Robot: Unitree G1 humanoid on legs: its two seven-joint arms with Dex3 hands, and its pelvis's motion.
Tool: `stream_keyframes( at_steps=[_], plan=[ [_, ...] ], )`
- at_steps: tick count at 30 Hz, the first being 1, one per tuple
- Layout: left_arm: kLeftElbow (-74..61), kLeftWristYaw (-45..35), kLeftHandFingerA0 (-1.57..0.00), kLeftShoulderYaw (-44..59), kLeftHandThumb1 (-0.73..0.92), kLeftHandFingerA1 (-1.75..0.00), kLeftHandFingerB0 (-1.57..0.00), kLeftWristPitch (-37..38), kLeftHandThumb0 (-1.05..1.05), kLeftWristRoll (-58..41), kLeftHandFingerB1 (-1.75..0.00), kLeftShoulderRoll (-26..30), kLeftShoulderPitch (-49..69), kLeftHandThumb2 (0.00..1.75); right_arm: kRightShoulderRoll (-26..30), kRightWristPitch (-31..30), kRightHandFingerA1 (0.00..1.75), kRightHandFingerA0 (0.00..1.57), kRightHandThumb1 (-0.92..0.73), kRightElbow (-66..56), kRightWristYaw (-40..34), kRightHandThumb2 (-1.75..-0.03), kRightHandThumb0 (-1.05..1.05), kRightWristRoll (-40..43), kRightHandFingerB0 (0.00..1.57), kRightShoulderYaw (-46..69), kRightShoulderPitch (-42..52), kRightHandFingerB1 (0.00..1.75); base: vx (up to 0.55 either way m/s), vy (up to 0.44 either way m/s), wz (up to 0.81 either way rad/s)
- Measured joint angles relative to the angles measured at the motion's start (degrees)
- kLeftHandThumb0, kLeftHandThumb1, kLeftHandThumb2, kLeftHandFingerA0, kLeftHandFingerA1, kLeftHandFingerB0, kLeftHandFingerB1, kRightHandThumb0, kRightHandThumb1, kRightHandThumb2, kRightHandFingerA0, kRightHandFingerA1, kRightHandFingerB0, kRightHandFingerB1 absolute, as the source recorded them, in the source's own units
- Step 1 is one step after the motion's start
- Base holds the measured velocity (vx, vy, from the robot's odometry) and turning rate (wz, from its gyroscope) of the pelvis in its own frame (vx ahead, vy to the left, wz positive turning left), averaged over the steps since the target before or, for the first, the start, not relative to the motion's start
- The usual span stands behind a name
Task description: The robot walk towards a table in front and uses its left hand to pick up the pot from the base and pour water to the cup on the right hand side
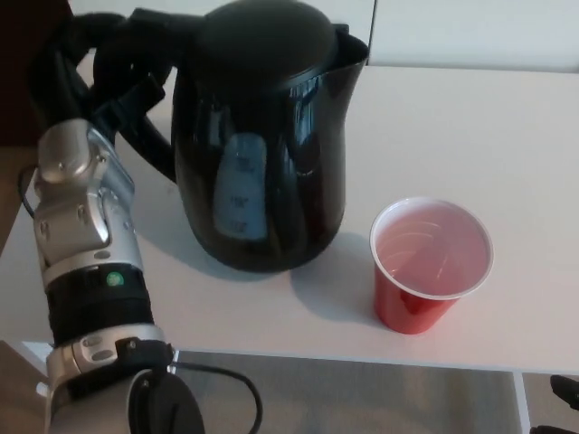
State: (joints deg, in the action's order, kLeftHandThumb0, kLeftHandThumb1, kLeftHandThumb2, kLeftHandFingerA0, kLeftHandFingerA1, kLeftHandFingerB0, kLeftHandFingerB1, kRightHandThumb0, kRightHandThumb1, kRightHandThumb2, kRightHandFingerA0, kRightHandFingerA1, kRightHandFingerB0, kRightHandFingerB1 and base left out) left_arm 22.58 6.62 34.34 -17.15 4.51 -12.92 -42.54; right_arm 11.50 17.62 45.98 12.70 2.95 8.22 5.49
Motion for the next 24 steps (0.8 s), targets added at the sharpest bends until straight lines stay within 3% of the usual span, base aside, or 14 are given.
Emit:
stream_keyframes(
  at_steps=[3, 5, 7, 8, 9, 10, 11, 12, 14, 19, 20, 21, 23, 24],
  plan=[
    [-0.1, 0.8, -0.7, -1.6, 0.65, -1.69, -0.6, -0.8, -0.13, -1.9, -1.35, -0.1, 2.1, 0.53, 0.0, 0.0, 0.56, 0.34, -0.5, 0.0, 0.0, -0.83, -0.66, 0.1, 0.13, 0.1, -0.4, 0.45, 0.0, 0.0, 0.0],
    [-0.1, 1.1, -0.64, -2.7, 0.67, -1.61, -0.48, -1.1, -0.11, -3.1, -0.48, -0.1, 2.7, 0.55, 0.0, 0.1, 0.56, 0.35, -0.5, 0.3, 0.1, -0.83, -0.66, 0.2, 0.13, 0.2, -1.0, 0.45, 0.0, 0.0, 0.0],
    [-0.1, 1.3, -0.62, -3.8, 0.67, -1.58, -0.49, -1.3, -0.11, -4.2, -0.59, -0.1, 3.1, 0.55, 0.0, 0.3, 0.56, 0.35, -0.49, 0.5, 0.2, -0.83, -0.66, 0.2, 0.14, 0.3, -1.4, 0.45, 0.0, 0.0, 0.0],
    [-0.1, 1.1, -0.68, -4.3, 0.63, -0.78, -0.66, -1.4, -0.26, -4.8, -0.54, -0.1, 3.4, 0.58, 0.0, 0.4, 0.56, 0.35, -0.5, 0.5, 0.2, -0.83, -0.65, 0.2, 0.14, 0.3, -1.5, 0.45, 0.0, 0.0, 0.0],
    [-0.1, 0.8, -0.38, -5.0, 0.64, -0.35, -0.48, -1.4, -0.41, -5.5, -0.39, 0.1, 4.0, 0.59, 0.0, 0.4, 0.56, 0.36, -0.5, 0.6, 0.2, -0.83, -0.65, 0.2, 0.14, 0.4, -1.5, 0.45, 0.0, 0.0, 0.0],
    [-0.1, -0.2, 0.0, -6.2, 0.5, -0.49, 0.0, -1.2, -0.29, -5.9, -0.47, 0.7, 4.8, 0.99, 0.0, 0.4, 0.56, 0.35, -0.5, 0.7, 0.2, -0.83, -0.65, 0.2, 0.15, 0.4, -1.5, 0.45, 0.0, 0.0, 0.0],
    [0.1, -1.2, 0.0, -7.4, 0.5, -0.49, 0.0, -1.1, -0.29, -6.0, -0.47, 1.2, 5.6, 0.99, 0.0, 0.4, 0.56, 0.35, -0.5, 0.7, 0.2, -0.83, -0.65, 0.2, 0.15, 0.4, -1.5, 0.45, 0.0, 0.0, 0.0],
    [0.3, -2.1, 0.0, -8.4, 0.49, 0.0, 0.0, -1.2, -0.77, -6.1, 0.0, 1.5, 6.3, 0.8, -0.1, 0.4, 0.56, 0.34, -0.5, 0.7, 0.2, -0.83, -0.65, 0.2, 0.15, 0.3, -1.6, 0.45, 0.0, 0.0, 0.0],
    [0.7, -4.3, 0.0, -10.7, 0.56, 0.0, 0.0, -1.2, -0.74, -6.4, 0.0, 2.8, 7.5, 0.57, -0.1, 0.4, 0.55, 0.34, -0.5, 0.7, 0.2, -0.83, -0.66, 0.1, 0.14, 0.3, -1.6, 0.46, 0.0, 0.0, 0.0],
    [1.6, -9.1, 0.0, -16.1, 0.43, 0.0, 0.0, -1.1, -0.82, -6.5, 0.0, 8.4, 8.1, 0.77, -0.1, 0.4, 0.55, 0.34, -0.5, 0.7, 0.2, -0.83, -0.66, 0.1, 0.15, 0.3, -1.6, 0.45, 0.0, 0.0, 0.0],
    [1.7, -10.4, 0.0, -17.5, 0.5, 0.0, 0.0, -1.1, -0.79, -6.5, 0.0, 10.2, 8.1, 0.56, -0.1, 0.4, 0.56, 0.34, -0.5, 0.7, 0.2, -0.83, -0.65, 0.1, 0.14, 0.3, -1.6, 0.45, 0.0, 0.0, 0.0],
    [1.8, -11.1, 0.0, -18.2, 0.45, 0.0, 0.0, -1.1, -0.81, -6.5, 0.0, 11.1, 8.1, 0.8, -0.1, 0.4, 0.55, 0.34, -0.5, 0.7, 0.2, -0.83, -0.65, 0.1, 0.15, 0.3, -1.6, 0.45, 0.0, 0.0, 0.0],
    [2.0, -12.7, 0.0, -19.8, 0.51, 0.0, 0.0, -1.2, -0.81, -6.5, 0.0, 13.3, 8.1, 0.57, -0.1, 0.4, 0.55, 0.33, -0.5, 0.7, 0.2, -0.83, -0.64, 0.1, 0.14, 0.3, -1.6, 0.45, 0.0, 0.0, 0.0],
    [2.3, -14.0, 0.0, -21.1, 0.46, 0.0, 0.0, -1.2, -0.83, -6.5, 0.0, 15.1, 7.9, 0.81, -0.1, 0.4, 0.55, 0.33, -0.5, 0.6, 0.2, -0.83, -0.65, 0.1, 0.14, 0.3, -1.6, 0.45, 0.0, 0.0, 0.0]
  ],
)
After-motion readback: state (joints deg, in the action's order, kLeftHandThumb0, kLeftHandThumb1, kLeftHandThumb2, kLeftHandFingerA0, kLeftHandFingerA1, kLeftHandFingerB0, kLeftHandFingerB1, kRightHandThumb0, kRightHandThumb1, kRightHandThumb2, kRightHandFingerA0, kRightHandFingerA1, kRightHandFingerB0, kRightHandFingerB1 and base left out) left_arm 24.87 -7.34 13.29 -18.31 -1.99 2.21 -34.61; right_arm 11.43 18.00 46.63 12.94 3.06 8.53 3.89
